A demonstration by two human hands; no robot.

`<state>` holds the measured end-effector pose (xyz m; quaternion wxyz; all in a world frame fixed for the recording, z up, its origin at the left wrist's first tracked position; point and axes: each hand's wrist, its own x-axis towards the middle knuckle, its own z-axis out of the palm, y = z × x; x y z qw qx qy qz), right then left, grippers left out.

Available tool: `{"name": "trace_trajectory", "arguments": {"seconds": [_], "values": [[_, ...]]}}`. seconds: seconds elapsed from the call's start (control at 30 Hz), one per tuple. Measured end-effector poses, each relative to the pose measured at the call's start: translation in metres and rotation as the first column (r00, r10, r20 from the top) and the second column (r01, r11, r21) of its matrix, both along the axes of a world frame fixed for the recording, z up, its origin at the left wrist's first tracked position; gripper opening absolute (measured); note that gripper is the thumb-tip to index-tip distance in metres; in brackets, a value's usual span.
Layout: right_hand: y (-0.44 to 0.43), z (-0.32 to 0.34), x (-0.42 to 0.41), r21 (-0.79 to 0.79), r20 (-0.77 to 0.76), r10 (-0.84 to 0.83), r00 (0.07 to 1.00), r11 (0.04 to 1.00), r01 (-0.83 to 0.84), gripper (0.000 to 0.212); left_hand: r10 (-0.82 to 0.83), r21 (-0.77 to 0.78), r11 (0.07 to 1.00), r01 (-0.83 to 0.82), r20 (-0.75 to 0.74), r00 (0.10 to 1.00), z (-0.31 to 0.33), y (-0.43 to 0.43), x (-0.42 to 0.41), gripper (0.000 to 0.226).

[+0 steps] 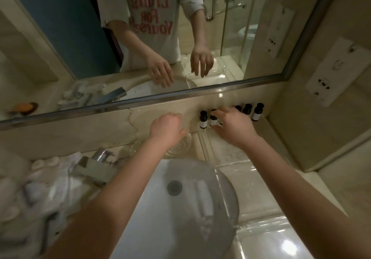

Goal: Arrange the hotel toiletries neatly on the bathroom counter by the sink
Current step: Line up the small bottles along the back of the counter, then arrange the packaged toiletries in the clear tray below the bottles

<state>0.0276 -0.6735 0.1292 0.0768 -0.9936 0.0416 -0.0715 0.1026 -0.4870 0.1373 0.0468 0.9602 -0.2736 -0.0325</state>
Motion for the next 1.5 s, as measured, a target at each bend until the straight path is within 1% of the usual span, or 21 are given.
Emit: {"name": "trace_trajectory", "arguments": {"seconds": [0.1, 0.3, 0.47, 0.53, 0.63, 0.73, 0.83, 0.97, 1.07, 1.17, 1.23, 1.3, 1.37, 1.43, 1.5], "values": [[0.028, 0.007, -0.025, 0.013, 0.001, -0.013, 1.000, 1.000, 0.013, 0.043, 0.031, -0.035, 0.999, -0.031, 0.005, 0.999, 0.004, 0.030, -0.022, 0.046], [0.092, 0.011, -0.055, 0.043, -0.023, 0.023, 0.999, 0.999, -0.022, 0.044, 0.092, -0.081, 0.993, -0.091, 0.000, 0.996, 0.003, 0.096, -0.055, 0.045], [0.157, 0.002, -0.060, 0.084, -0.055, 0.101, 0.993, 0.992, -0.096, 0.040, 0.174, -0.115, 0.977, -0.178, -0.039, 0.984, -0.007, 0.162, -0.075, 0.039], [0.187, -0.004, -0.060, 0.092, -0.095, 0.137, 0.986, 0.987, -0.129, 0.042, 0.202, -0.129, 0.969, -0.209, -0.060, 0.977, -0.014, 0.192, -0.081, 0.035], [0.235, -0.016, -0.059, 0.122, -0.141, 0.208, 0.968, 0.974, -0.192, 0.041, 0.264, -0.086, 0.958, -0.274, -0.110, 0.958, -0.029, 0.241, -0.092, 0.034], [0.281, -0.032, -0.056, 0.160, -0.191, 0.273, 0.943, 0.956, -0.245, 0.041, 0.353, -0.033, 0.931, -0.363, -0.159, 0.922, -0.045, 0.289, -0.104, 0.041], [0.325, -0.047, -0.052, 0.172, -0.251, 0.342, 0.906, 0.936, -0.306, 0.042, 0.442, 0.009, 0.892, -0.453, -0.232, 0.866, -0.062, 0.339, -0.111, 0.048], [0.375, -0.067, -0.041, 0.197, -0.341, 0.407, 0.848, 0.912, -0.358, 0.041, 0.525, 0.057, 0.846, -0.529, -0.258, 0.811, -0.074, 0.394, -0.112, 0.042], [0.410, -0.084, -0.030, 0.217, -0.428, 0.443, 0.788, 0.896, -0.387, 0.044, 0.594, 0.109, 0.798, -0.593, -0.313, 0.742, -0.081, 0.427, -0.110, 0.036], [0.444, -0.100, -0.019, 0.291, -0.492, 0.436, 0.753, 0.898, -0.330, 0.052, 0.648, 0.119, 0.745, -0.656, -0.365, 0.669, -0.090, 0.459, -0.106, 0.040], [0.467, -0.109, -0.012, 0.339, -0.528, 0.394, 0.752, 0.910, -0.238, 0.056, 0.664, 0.125, 0.725, -0.677, -0.388, 0.639, -0.094, 0.476, -0.101, 0.041], [0.490, -0.115, -0.010, 0.385, -0.532, 0.317, 0.785, 0.916, -0.110, 0.062, 0.667, 0.137, 0.721, -0.679, -0.401, 0.628, -0.096, 0.490, -0.093, 0.042], [0.507, -0.118, -0.012, 0.451, -0.510, 0.240, 0.826, 0.892, 0.019, 0.070, 0.665, 0.131, 0.723, -0.679, -0.398, 0.632, -0.096, 0.497, -0.086, 0.044], [0.524, -0.125, -0.012, 0.498, -0.512, 0.184, 0.839, 0.859, 0.116, 0.076, 0.667, 0.099, 0.710, -0.697, -0.409, 0.622, -0.094, 0.503, -0.081, 0.048], [0.535, -0.131, -0.010, 0.487, -0.541, 0.125, 0.831, 0.853, 0.189, 0.074, 0.656, 0.058, 0.711, -0.701, -0.414, 0.631, -0.095, 0.505, -0.076, 0.052]]}}
